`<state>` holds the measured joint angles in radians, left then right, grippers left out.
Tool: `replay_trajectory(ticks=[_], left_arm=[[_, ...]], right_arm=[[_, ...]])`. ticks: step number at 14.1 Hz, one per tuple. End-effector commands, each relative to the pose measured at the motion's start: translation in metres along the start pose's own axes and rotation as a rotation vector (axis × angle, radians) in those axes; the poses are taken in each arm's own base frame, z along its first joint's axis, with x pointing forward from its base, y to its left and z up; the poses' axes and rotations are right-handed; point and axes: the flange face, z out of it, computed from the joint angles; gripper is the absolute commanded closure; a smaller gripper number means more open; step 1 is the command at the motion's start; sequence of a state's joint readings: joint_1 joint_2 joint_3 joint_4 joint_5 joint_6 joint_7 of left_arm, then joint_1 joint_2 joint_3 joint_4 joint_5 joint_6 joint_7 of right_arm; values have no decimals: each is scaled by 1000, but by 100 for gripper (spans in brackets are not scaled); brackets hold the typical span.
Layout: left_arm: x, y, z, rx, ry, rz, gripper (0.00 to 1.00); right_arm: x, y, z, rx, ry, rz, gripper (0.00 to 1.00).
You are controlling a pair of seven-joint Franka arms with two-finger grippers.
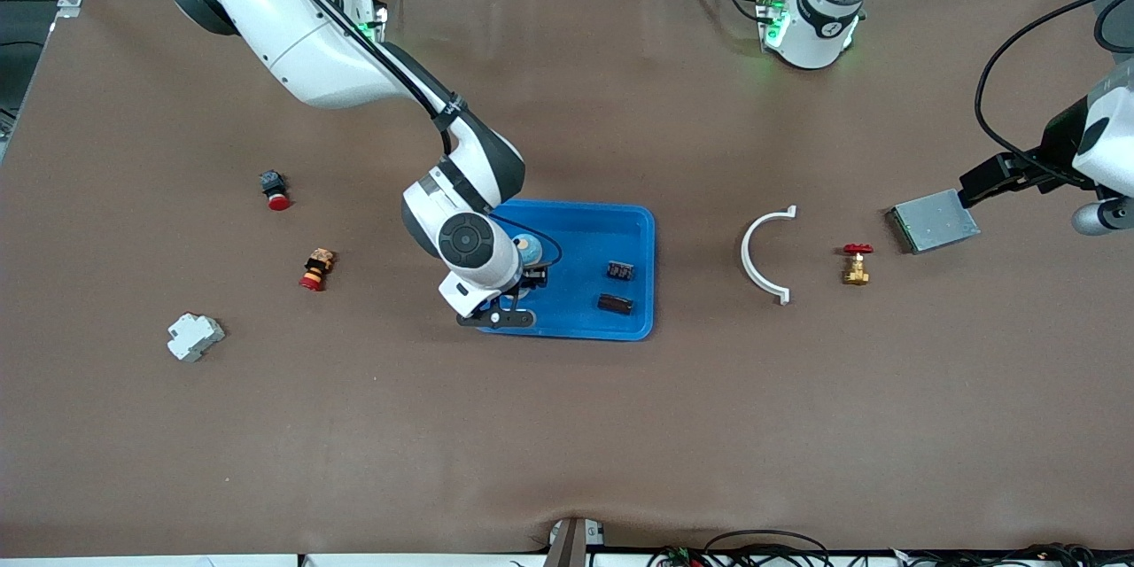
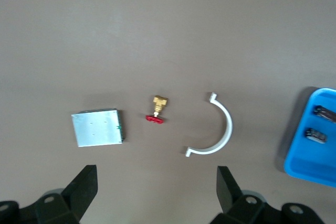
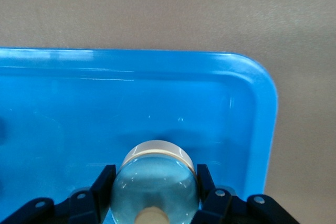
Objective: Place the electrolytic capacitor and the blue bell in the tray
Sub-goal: 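Lower the second bell into the tray with the right gripper and release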
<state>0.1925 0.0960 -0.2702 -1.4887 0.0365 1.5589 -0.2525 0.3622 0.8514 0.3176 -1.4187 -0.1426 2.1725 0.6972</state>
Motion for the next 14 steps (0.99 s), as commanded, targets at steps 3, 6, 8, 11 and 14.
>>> replay_trajectory(ticks=[3,6,8,11,14], left_arm=[[-7,-5,-12,-13,11,26,0],[-9,-6,-15,-11,16,17,0],[-14,-8,-16,-4,-4,23,0],[-23,-5,-23,11,7,27,0],[-36,1,-14,24,-22,46,0]], right_arm=[[7,-3,11,9,11,12,96],[10,-4,16,30,31,7,96],[10,-4,19,30,29,10,96],[11,-2,19,29,30,11,92],[14,2,18,28,31,16,86]])
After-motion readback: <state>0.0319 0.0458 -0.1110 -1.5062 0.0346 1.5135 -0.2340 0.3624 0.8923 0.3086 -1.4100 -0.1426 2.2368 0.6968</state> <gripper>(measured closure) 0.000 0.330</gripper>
